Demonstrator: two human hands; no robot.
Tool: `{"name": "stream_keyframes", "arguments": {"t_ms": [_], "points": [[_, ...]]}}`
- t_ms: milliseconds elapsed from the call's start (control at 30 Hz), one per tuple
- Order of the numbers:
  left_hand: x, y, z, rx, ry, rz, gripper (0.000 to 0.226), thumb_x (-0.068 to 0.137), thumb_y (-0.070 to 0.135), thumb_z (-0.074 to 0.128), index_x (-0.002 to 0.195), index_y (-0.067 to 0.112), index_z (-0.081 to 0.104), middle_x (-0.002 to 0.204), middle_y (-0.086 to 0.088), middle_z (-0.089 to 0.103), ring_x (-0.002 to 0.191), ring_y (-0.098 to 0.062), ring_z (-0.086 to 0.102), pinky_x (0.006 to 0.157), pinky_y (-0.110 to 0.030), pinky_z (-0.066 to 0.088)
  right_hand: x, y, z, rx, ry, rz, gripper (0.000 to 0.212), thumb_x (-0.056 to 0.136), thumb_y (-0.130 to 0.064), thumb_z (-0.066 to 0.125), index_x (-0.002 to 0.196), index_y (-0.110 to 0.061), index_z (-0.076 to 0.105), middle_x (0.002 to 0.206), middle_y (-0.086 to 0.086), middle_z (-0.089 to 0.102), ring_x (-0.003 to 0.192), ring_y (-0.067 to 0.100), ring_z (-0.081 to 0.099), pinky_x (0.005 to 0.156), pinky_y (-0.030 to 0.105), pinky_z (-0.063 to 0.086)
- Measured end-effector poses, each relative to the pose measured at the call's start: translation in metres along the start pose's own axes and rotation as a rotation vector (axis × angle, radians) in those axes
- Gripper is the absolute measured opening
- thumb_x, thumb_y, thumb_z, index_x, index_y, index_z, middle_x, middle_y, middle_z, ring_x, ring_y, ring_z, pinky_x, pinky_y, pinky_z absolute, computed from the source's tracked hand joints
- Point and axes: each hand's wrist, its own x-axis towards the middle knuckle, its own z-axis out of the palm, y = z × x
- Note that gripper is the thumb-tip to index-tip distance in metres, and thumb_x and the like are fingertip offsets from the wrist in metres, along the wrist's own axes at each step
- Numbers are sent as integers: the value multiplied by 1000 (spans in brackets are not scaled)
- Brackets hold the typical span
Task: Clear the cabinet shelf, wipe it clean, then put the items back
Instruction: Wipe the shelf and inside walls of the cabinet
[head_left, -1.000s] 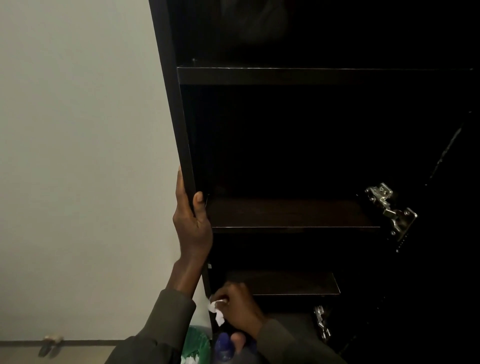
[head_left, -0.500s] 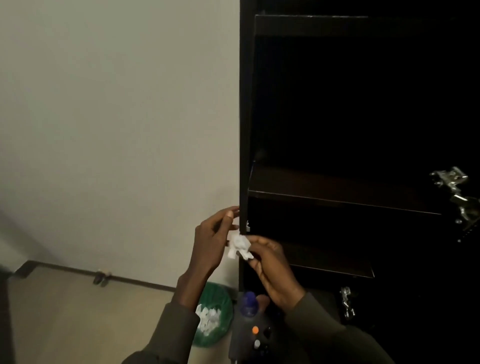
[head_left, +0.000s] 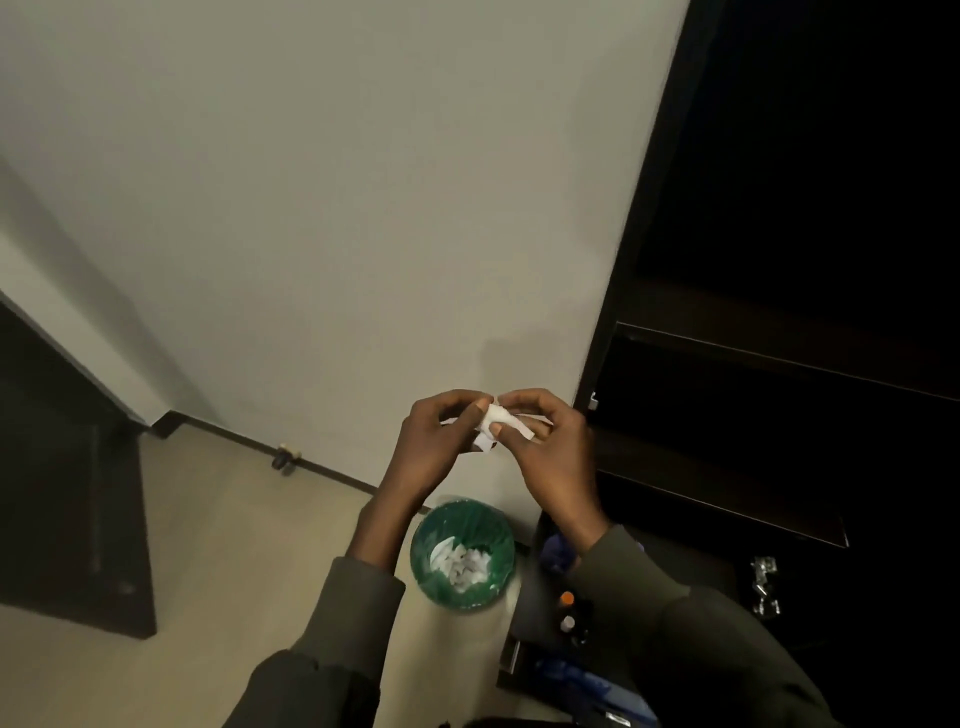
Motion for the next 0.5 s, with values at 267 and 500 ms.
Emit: {"name": "stream_keyframes", "arguments": {"t_ms": [267, 500], "points": [[-18, -39, -31, -189, 99, -174, 22, 98, 17, 54, 114, 12, 69, 109, -4, 72, 90, -23, 73, 87, -31, 58, -11, 33, 27, -345, 32, -202, 20, 81, -7, 75, 95, -22, 75, 95, -11, 70, 89, 2, 64, 71, 14, 51], [-23, -70, -55, -183, 269, -236, 25, 100, 15, 47, 113, 11, 67, 109, -1, 71, 91, -22, 73, 86, -32, 58, -4, 66, 45, -443, -2, -113, 18, 85, -10, 72, 100, -18, 74, 101, -6, 70, 90, 6, 62, 76, 23, 56]]}}
